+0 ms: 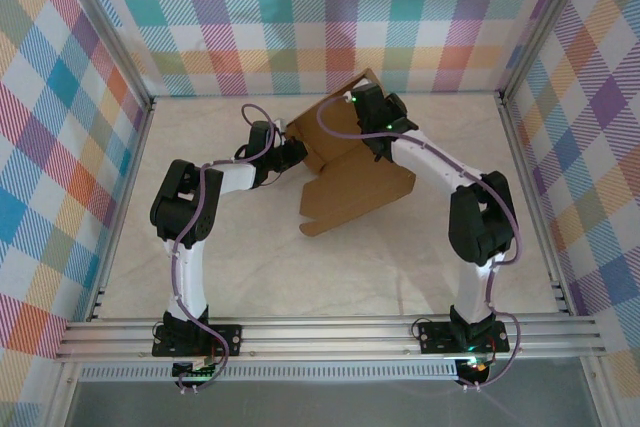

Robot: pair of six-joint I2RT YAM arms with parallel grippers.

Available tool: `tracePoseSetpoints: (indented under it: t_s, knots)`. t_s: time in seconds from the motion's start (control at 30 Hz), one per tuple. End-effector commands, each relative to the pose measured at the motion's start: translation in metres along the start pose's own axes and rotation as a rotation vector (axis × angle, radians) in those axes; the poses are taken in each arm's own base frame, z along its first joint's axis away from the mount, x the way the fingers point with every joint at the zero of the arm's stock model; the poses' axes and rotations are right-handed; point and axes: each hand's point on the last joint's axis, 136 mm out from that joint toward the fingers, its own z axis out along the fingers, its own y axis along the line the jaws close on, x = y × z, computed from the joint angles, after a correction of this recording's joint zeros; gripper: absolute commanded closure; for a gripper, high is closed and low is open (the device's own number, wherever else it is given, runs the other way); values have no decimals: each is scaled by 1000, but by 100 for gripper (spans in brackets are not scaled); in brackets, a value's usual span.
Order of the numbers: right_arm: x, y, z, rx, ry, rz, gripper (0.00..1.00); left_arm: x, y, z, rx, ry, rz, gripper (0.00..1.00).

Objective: Fold the paper box

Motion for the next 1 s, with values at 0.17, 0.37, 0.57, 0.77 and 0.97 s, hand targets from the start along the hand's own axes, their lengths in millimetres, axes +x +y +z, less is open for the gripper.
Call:
tracePoseSetpoints:
  t_s: [0.17, 0.37, 0.57, 0.77, 0.97]
  knots:
    - [-5, -10, -28, -66, -30, 114, 19, 3, -16, -2, 37, 23, 30, 100]
    - [-6, -15, -39, -106, -44, 175, 10, 3, -17, -2, 37, 22, 28, 100]
    - [-14, -24, -69, -209, -113, 292, 7, 2, -17, -4, 22, 27, 33, 100]
    - [-6, -42, -90, -347, -134, 517, 6, -4, -5, -20, -94, 85, 79, 100]
    - [20, -60, -89, -470, -111, 762, 7, -7, 6, -53, -266, 212, 185, 100]
